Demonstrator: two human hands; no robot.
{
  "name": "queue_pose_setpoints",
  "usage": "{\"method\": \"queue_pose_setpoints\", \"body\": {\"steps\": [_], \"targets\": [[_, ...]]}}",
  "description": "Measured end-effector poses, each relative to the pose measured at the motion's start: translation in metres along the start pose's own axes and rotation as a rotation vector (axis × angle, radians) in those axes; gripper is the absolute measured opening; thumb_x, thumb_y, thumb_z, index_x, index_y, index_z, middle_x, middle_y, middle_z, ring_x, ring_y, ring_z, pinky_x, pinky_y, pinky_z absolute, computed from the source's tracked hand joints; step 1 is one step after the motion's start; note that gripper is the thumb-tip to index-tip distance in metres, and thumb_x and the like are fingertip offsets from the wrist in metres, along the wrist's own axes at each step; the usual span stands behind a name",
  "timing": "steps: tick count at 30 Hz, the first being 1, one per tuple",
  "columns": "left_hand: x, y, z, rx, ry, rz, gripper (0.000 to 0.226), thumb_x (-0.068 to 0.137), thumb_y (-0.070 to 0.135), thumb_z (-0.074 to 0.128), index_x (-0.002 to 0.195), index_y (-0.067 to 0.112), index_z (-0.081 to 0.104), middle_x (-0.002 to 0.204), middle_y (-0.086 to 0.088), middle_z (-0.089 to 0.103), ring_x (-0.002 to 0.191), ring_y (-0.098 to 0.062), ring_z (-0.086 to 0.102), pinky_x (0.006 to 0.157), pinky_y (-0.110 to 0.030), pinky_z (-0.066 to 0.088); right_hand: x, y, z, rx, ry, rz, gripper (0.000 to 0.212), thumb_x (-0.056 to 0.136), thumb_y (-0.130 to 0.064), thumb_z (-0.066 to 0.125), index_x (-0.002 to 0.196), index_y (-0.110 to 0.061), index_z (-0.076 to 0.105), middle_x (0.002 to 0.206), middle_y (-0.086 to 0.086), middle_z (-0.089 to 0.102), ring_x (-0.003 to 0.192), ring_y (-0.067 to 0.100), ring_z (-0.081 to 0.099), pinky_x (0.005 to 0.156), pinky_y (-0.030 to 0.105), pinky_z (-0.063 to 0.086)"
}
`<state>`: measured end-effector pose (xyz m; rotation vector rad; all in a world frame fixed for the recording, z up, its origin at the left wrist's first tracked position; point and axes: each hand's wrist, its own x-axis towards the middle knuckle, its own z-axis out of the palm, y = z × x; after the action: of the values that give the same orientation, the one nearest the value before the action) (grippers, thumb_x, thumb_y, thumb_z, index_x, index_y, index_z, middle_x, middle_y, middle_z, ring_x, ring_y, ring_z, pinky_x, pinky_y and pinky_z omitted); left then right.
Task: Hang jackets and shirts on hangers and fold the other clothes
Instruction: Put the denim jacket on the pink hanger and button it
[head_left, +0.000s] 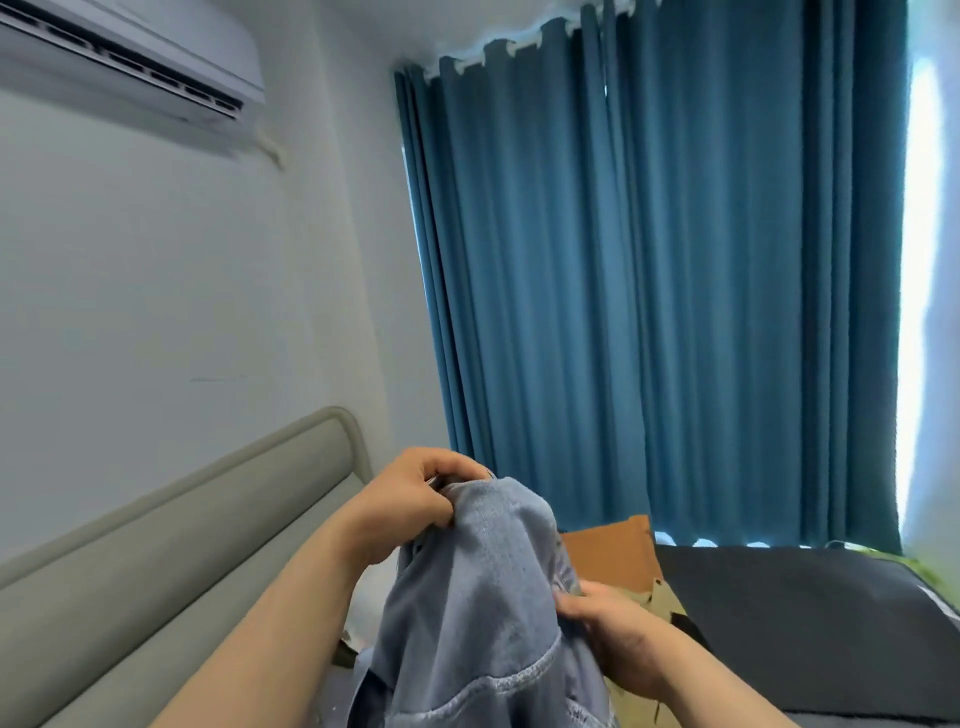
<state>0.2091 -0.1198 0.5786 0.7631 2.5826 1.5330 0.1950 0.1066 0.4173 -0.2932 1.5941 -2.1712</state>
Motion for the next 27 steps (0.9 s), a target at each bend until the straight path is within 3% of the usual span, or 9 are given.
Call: {"method": "queue_pose_setpoints", "body": {"steps": [2, 4, 7, 11, 16, 18, 20, 23, 27], "targets": [[-0.002, -0.002, -0.007, -0.082, 0.086, 0.01, 0.055, 0.058, -0.005, 0.051, 0.1, 0.02, 0.076, 0.109, 0.004, 0.073, 0.106, -0.009, 0.065, 0.087, -0.024, 0.05, -0.002, -0.009, -0.01, 0.042, 0.101, -0.1, 0.065, 0.069, -0.018, 0.082, 0.125, 0.004, 0.058, 0.121, 0.028, 0.063, 0.113, 0.042, 0.061, 0.097, 0.049, 0.05], [-0.003, -0.004, -0.014, -0.131, 0.122, 0.008, 0.047, 0.072, -0.008, 0.062, 0.11, 0.017, 0.072, 0.11, 0.001, 0.073, 0.106, -0.01, 0.066, 0.086, -0.02, 0.05, -0.009, -0.028, -0.015, 0.013, 0.155, -0.19, 0.048, 0.081, -0.019, 0.075, 0.122, 0.001, 0.06, 0.118, 0.025, 0.066, 0.111, 0.038, 0.063, 0.092, 0.045, 0.052], [0.003, -0.004, -0.028, -0.053, 0.252, 0.022, 0.038, 0.088, -0.012, 0.056, 0.101, 0.02, 0.072, 0.099, 0.005, 0.075, 0.098, -0.008, 0.066, 0.081, -0.014, 0.05, -0.017, -0.064, -0.024, -0.246, 0.247, -0.3, 0.035, 0.088, -0.032, 0.069, 0.114, -0.009, 0.067, 0.112, 0.014, 0.071, 0.107, 0.029, 0.067, 0.098, 0.048, 0.05], [0.018, -0.006, -0.054, 0.327, 0.472, 0.054, 0.034, 0.088, -0.006, 0.06, 0.115, 0.013, 0.069, 0.113, 0.008, 0.067, 0.107, -0.006, 0.059, 0.099, -0.02, 0.042, -0.025, -0.117, -0.047, -0.709, 0.437, -0.395, 0.017, 0.094, -0.024, 0.06, 0.089, -0.009, 0.067, 0.084, 0.004, 0.073, 0.08, 0.014, 0.063, 0.084, 0.041, 0.052], [0.02, -0.007, -0.069, 0.682, 0.484, 0.037, 0.027, 0.085, 0.003, 0.067, 0.109, 0.016, 0.071, 0.106, 0.005, 0.067, 0.101, -0.011, 0.06, 0.089, -0.023, 0.042, -0.042, -0.171, -0.048, -1.193, 0.448, -0.34, 0.025, 0.085, -0.028, 0.068, 0.066, -0.017, 0.057, 0.055, -0.013, 0.046, 0.053, 0.004, 0.039, 0.053, 0.024, 0.031], [0.017, 0.001, -0.076, 0.851, 0.399, 0.056, 0.028, 0.082, 0.004, 0.067, 0.075, 0.03, 0.062, 0.081, 0.014, 0.063, 0.079, -0.007, 0.058, 0.071, -0.023, 0.041, -0.051, -0.192, -0.051, -1.369, 0.432, -0.326, 0.022, 0.079, -0.03, 0.07, 0.064, -0.021, 0.056, 0.055, -0.013, 0.048, 0.051, 0.003, 0.04, 0.052, 0.022, 0.033], [0.02, 0.007, -0.086, 0.968, 0.378, 0.063, 0.035, 0.081, 0.006, 0.065, 0.062, 0.03, 0.049, 0.067, 0.014, 0.052, 0.07, -0.012, 0.054, 0.06, -0.024, 0.037, -0.059, -0.206, -0.053, -1.576, 0.404, -0.255, 0.018, 0.071, -0.031, 0.064, 0.067, -0.018, 0.053, 0.063, -0.008, 0.05, 0.055, 0.007, 0.043, 0.053, 0.024, 0.037], [0.021, 0.015, -0.095, 1.071, 0.46, 0.075, 0.013, 0.087, 0.011, 0.06, 0.078, 0.017, 0.065, 0.078, 0.003, 0.05, 0.085, -0.025, 0.058, 0.07, -0.031, 0.039, -0.064, -0.216, -0.06, -1.787, 0.452, -0.135, 0.019, 0.068, -0.032, 0.058, 0.067, -0.015, 0.049, 0.07, -0.002, 0.056, 0.057, 0.015, 0.051, 0.052, 0.029, 0.04], [0.021, 0.028, -0.11, 1.021, 0.668, 0.16, 0.009, 0.087, 0.014, 0.061, 0.084, 0.016, 0.069, 0.089, 0.003, 0.047, 0.087, -0.023, 0.053, 0.077, -0.038, 0.047, -0.066, -0.225, -0.074, -1.695, 0.538, -0.127, 0.03, 0.065, -0.045, 0.064, 0.073, -0.016, 0.058, 0.074, -0.002, 0.065, 0.063, 0.012, 0.058, 0.055, 0.028, 0.044]]}}
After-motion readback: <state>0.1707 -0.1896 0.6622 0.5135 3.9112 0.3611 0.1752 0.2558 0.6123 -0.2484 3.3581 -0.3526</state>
